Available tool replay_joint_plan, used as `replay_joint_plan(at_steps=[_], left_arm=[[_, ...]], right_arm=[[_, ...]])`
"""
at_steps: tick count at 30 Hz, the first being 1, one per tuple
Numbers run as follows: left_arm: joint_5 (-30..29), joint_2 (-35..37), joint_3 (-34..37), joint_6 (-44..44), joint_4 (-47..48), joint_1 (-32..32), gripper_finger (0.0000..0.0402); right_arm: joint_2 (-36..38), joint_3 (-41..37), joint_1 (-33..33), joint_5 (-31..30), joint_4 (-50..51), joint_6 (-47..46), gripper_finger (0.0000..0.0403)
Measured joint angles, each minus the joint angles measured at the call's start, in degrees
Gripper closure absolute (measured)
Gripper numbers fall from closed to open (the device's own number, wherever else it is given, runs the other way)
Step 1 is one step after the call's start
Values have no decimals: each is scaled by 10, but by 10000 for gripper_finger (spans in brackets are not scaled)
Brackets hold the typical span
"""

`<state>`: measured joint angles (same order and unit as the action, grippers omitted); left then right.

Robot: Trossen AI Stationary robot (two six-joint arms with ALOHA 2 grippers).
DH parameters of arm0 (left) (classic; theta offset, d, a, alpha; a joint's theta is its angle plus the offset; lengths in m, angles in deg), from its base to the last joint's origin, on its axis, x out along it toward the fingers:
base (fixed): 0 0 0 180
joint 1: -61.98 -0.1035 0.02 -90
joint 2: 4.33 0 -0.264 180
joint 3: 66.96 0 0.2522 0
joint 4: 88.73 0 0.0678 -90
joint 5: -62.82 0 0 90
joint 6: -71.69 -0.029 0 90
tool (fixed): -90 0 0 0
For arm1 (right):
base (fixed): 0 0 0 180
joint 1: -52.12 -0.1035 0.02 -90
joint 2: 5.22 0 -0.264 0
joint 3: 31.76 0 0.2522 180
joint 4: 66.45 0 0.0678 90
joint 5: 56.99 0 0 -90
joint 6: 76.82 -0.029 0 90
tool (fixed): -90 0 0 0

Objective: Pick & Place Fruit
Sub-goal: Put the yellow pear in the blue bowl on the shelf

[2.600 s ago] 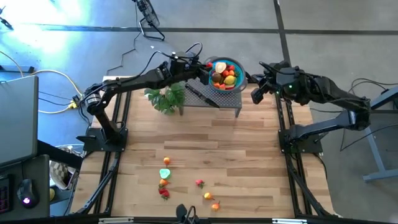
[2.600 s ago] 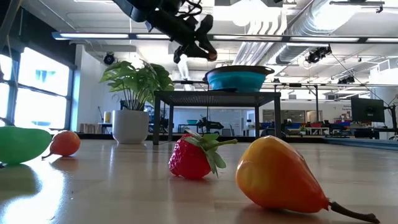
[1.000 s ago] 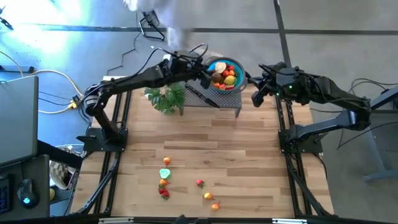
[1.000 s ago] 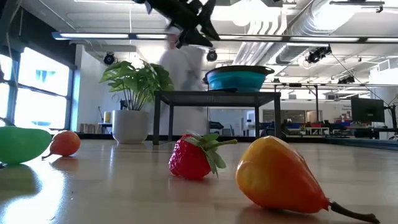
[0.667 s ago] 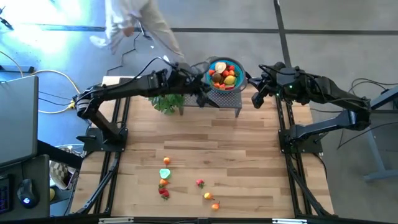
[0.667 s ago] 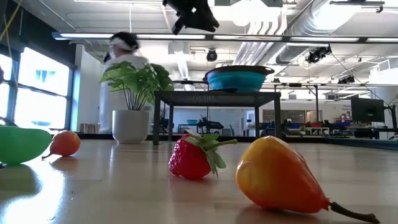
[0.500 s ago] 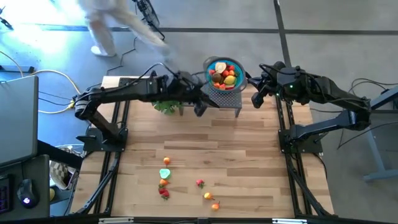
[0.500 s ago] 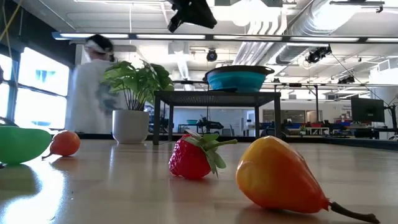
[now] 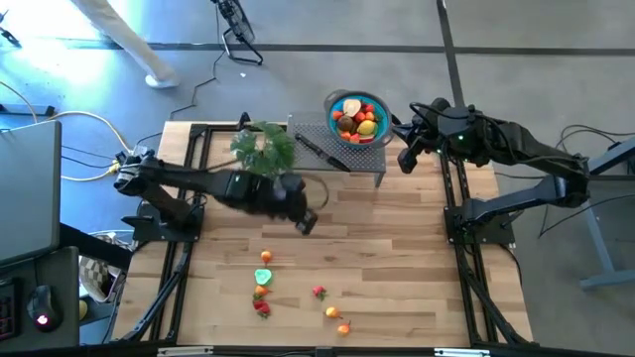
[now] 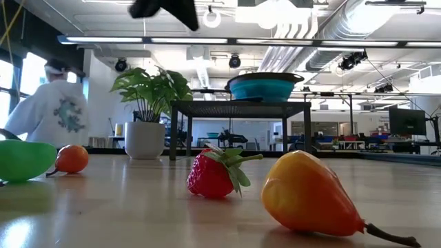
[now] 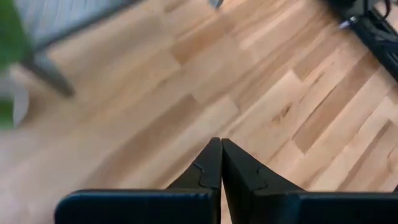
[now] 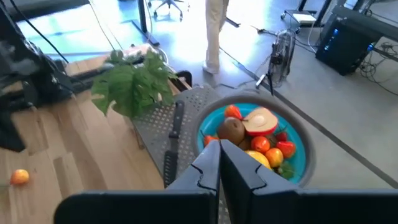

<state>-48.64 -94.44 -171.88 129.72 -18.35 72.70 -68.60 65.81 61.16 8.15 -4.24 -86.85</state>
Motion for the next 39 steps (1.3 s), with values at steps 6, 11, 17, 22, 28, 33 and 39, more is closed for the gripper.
replay_joint_plan(at_steps=[6,11,17,22,28,33,39], left_arm=[[-52,0,0,150,71,95,399],[-62,0,0,265,143,157,399],[-59,-9,1,358,177,199,398],[-32,-14,1,378,182,205,398],[5,-16,1,404,214,200,383],[36,-18,1,444,243,200,314],[47,-19,26,475,229,200,203]], right_arm=[[-14,0,0,0,-19,-1,399],[-26,0,0,14,-22,-2,399],[-35,0,0,61,-22,-2,399],[-36,0,0,75,-23,9,399],[-36,0,0,75,-15,16,399],[-36,0,0,75,-13,28,399],[-36,0,0,74,-13,28,399]])
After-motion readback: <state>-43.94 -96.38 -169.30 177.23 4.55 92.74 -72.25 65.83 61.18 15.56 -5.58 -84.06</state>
